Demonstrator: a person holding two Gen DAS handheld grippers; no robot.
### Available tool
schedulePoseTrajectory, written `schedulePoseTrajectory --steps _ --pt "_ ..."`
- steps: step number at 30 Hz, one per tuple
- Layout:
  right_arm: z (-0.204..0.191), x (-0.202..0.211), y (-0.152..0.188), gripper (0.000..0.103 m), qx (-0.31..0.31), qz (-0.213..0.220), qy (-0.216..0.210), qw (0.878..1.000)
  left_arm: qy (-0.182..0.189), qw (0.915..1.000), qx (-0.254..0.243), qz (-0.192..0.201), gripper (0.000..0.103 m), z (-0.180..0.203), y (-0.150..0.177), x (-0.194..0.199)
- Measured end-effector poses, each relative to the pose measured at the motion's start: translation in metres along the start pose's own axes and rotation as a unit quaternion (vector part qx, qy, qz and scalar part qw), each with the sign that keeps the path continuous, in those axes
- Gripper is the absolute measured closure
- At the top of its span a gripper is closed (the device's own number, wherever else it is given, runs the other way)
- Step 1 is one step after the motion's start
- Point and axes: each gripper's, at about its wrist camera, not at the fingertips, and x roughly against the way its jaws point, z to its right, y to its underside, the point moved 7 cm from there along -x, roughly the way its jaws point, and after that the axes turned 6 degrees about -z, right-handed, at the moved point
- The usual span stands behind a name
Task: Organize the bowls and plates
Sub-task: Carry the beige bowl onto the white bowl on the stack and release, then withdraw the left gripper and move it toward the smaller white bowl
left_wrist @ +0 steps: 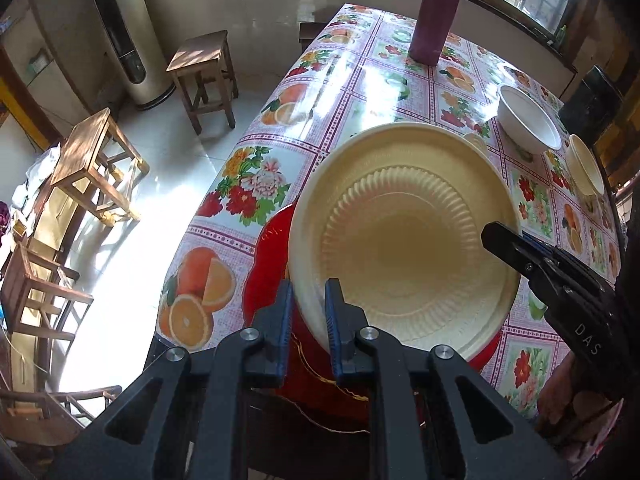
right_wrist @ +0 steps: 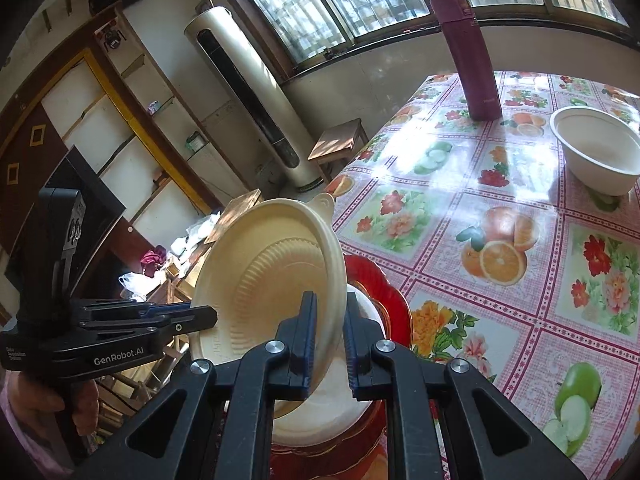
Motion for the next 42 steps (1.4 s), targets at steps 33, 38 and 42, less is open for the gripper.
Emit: schedulePoseTrajectory --steps 33,38,42 --pt "0.04 0.052 -0.013 0.004 -0.029 0.055 -0.008 0.998 0.062 0.9748 0.004 0.214 0.021 0.02 0.0 0.082" --pt "0.094 0.073 -0.018 0.0 -0.07 0.064 0.017 0.995 0.129 0.9628 -0.04 0.234 0.011 0.078 -0.015 0.094" --pt "0.147 0.091 -0.014 0.0 -0.107 0.071 0.045 0.991 0.174 0.9596 -0.075 0.208 0.0 0.135 -0.026 0.083"
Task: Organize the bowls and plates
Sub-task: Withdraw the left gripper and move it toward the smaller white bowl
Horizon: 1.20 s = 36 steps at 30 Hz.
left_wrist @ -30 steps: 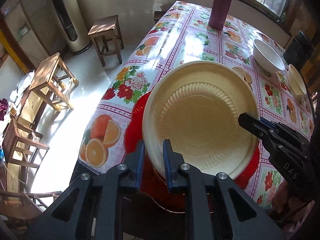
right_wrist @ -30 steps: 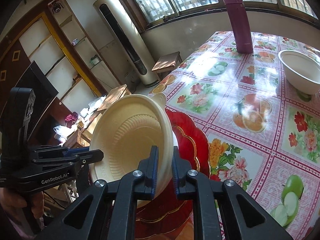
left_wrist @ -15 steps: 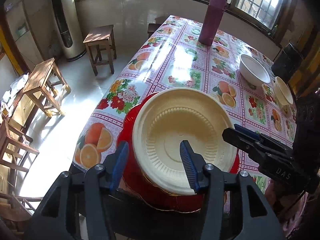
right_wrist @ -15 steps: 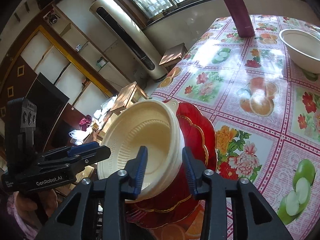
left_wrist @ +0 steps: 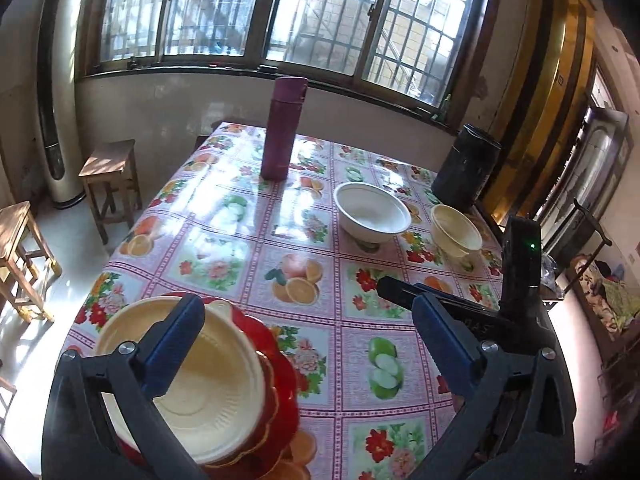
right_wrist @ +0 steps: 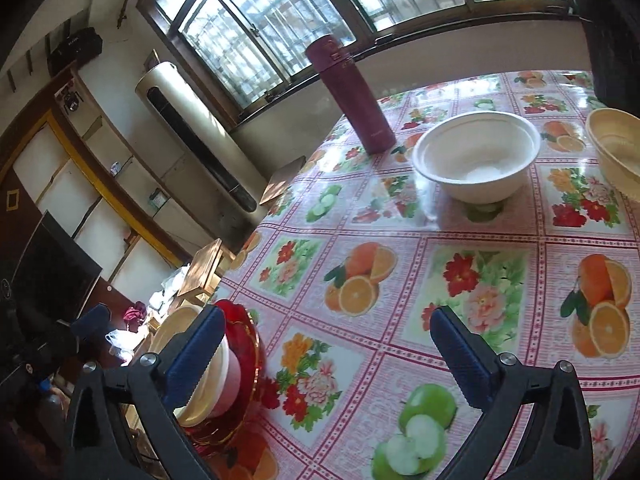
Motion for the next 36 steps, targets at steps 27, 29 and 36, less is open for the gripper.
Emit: schedulePoseTrajectory --steps 27,29,36 --pt "0.263 0.155 -0.06 0.0 -0.226 0.162 0.058 0.959 0.078 0.9823 -0.028 -0.168 0.0 0.194 0.013 -0.186" --pt "0.265 0.154 -0.059 0.0 -0.226 0.165 0.062 0.958 0.074 0.9822 -0.028 -0.171 0.0 0.196 0.009 -0.192" --pt "0.273 0.149 -0.059 0.0 -0.237 0.176 0.062 0.953 0.088 0.9815 0.001 -0.17 0.0 0.198 0.003 -0.203"
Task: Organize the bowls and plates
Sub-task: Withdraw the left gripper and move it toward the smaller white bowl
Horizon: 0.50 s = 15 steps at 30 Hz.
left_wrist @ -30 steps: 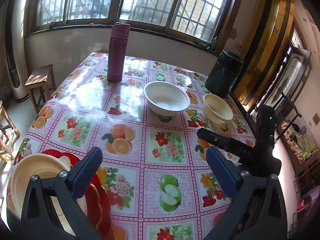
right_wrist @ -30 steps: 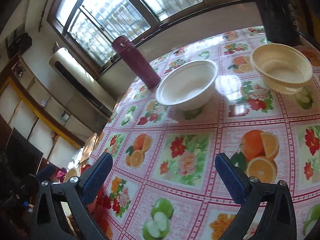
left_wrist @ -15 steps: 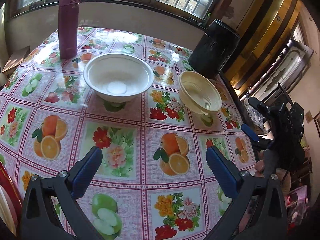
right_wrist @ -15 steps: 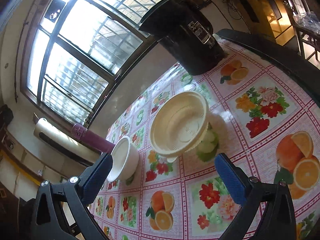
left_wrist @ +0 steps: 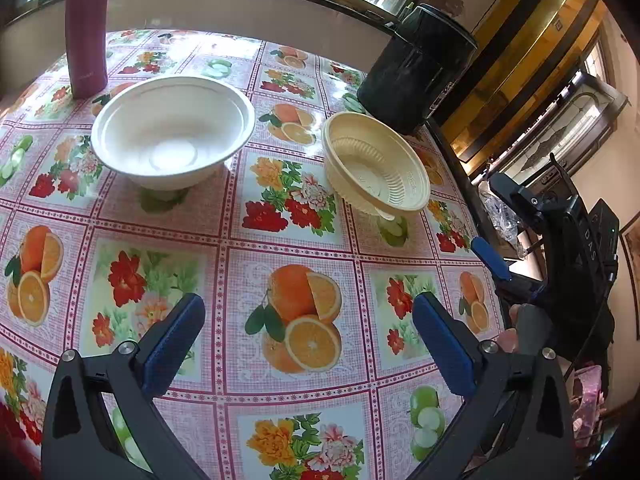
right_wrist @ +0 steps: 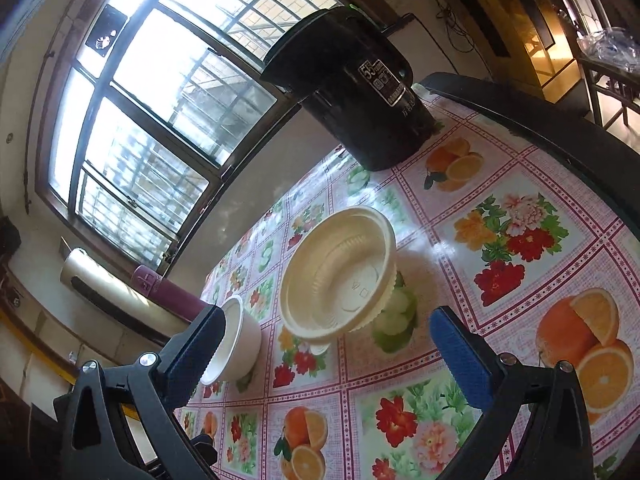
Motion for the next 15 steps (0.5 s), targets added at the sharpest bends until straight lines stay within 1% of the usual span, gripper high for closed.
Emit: schedulePoseTrajectory --steps 2,4,6,9,11,13,15 --pt "-0.003 0.0 0.001 0.0 -0.004 -0.003 -0.011 1.0 0.01 0.9999 0.006 -0.01 0.0 -0.002 0.01 -0.009" --pt "-0.013 0.0 0.004 0.0 0.009 -0.005 -0.023 1.0 0.017 0.9993 0.02 -0.025 0.0 -0.013 0.017 -0.013" --pt "-0.026 -0.005 0.011 0.0 0.027 -0.018 -0.039 0.999 0.006 0.9987 0.046 -0.019 0.0 -0.034 0.016 -0.007" --pt "-0.044 -0.02 0.027 0.0 0.052 -0.045 -0.052 0.996 -0.024 0.9967 0.077 0.006 0.0 -0.068 0.003 0.018" --pt "-0.055 -0.034 0.039 0.0 0.065 -0.065 -0.059 0.994 -0.055 0.9949 0.083 0.018 0.0 -0.087 -0.011 0.037" --pt "-0.066 -0.05 0.048 0.0 0.071 -0.084 -0.061 0.992 -0.083 0.993 0.084 0.006 0.0 -0.104 -0.028 0.047" --pt "-0.08 -0.064 0.052 0.0 0.07 -0.095 -0.069 0.991 -0.124 0.99 0.067 0.005 0.0 -0.118 -0.048 0.057"
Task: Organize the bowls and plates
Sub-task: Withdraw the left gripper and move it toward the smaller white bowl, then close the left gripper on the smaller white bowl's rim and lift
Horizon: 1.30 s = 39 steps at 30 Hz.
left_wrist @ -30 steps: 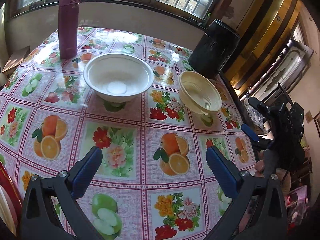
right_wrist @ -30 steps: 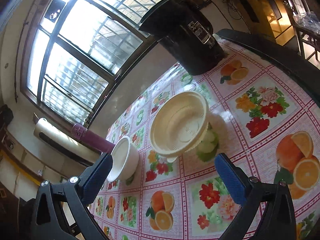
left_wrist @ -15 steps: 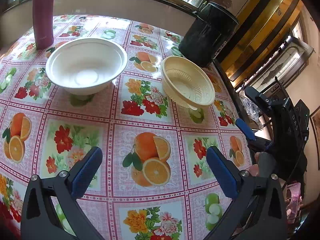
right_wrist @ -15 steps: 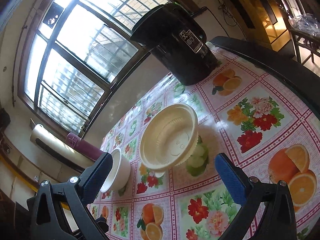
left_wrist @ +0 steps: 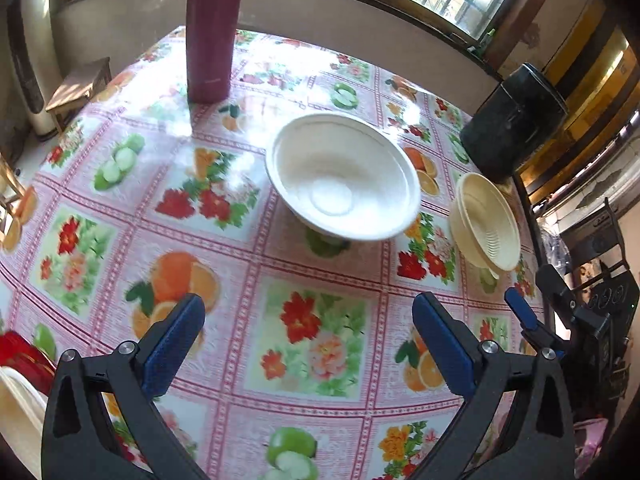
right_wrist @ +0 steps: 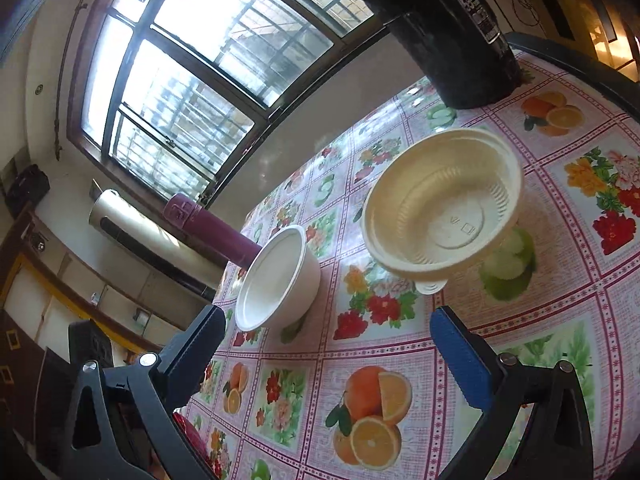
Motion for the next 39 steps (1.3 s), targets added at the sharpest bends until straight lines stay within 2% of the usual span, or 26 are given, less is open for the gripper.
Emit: schedulePoseTrajectory --steps 2,5,7,9,10,12,14,24,28,31,34,37,39 --pt "-0.015 -0.016 -0.004 0.0 -0.007 -0.004 -0.023 1.0 -0.038 0.999 -0.021 0.005 0.0 -0.009 -0.023 0.003" --pt "-0.032 -0.042 -0.012 0.0 -0.022 -0.012 -0.038 0.999 -0.029 0.9994 -0.016 -0.013 0.0 -0.018 -0.051 0.001" --pt "-0.038 -0.059 -0.017 0.002 -0.024 -0.014 -0.034 0.999 -0.035 0.999 -0.015 -0.024 0.0 -0.022 -0.068 -0.007" --pt "-0.039 -0.074 -0.02 0.01 -0.025 -0.019 -0.021 0.999 -0.051 0.9978 -0.018 -0.037 0.0 -0.027 -0.079 -0.019" --pt "-0.039 -0.082 -0.021 0.011 -0.023 -0.025 -0.014 0.999 -0.063 0.9972 -0.018 -0.037 0.0 -0.03 -0.085 -0.022" --pt "-0.036 -0.093 -0.023 0.011 -0.016 -0.034 0.004 0.999 -0.058 0.9969 -0.025 -0.047 0.0 -0.028 -0.092 -0.032" --pt "-0.032 -0.102 -0.025 0.01 -0.009 -0.035 0.021 0.999 -0.036 0.9974 -0.015 -0.06 0.0 -0.025 -0.096 -0.042" --pt "-0.024 -0.123 -0.027 0.009 -0.01 -0.055 0.003 0.998 0.007 0.9949 0.023 -0.098 0.0 -0.019 -0.097 -0.081" --pt "-0.024 -0.122 -0.029 0.009 -0.013 -0.053 -0.008 0.998 0.002 0.9956 0.027 -0.09 0.0 -0.018 -0.093 -0.085" --pt "-0.023 -0.123 -0.029 0.009 -0.016 -0.053 -0.009 0.998 -0.024 0.9968 0.01 -0.076 0.0 -0.015 -0.092 -0.084" --pt "-0.024 -0.125 -0.028 0.014 -0.014 -0.051 -0.012 0.999 -0.037 0.9965 -0.009 -0.074 0.0 -0.012 -0.091 -0.085" --pt "-0.024 -0.126 -0.029 0.027 -0.009 -0.048 -0.013 0.999 -0.035 0.9965 -0.002 -0.076 0.0 -0.016 -0.091 -0.084" --pt "-0.026 -0.13 -0.028 0.044 -0.001 -0.052 -0.011 0.999 -0.039 0.9965 0.0 -0.074 0.0 -0.019 -0.091 -0.082"
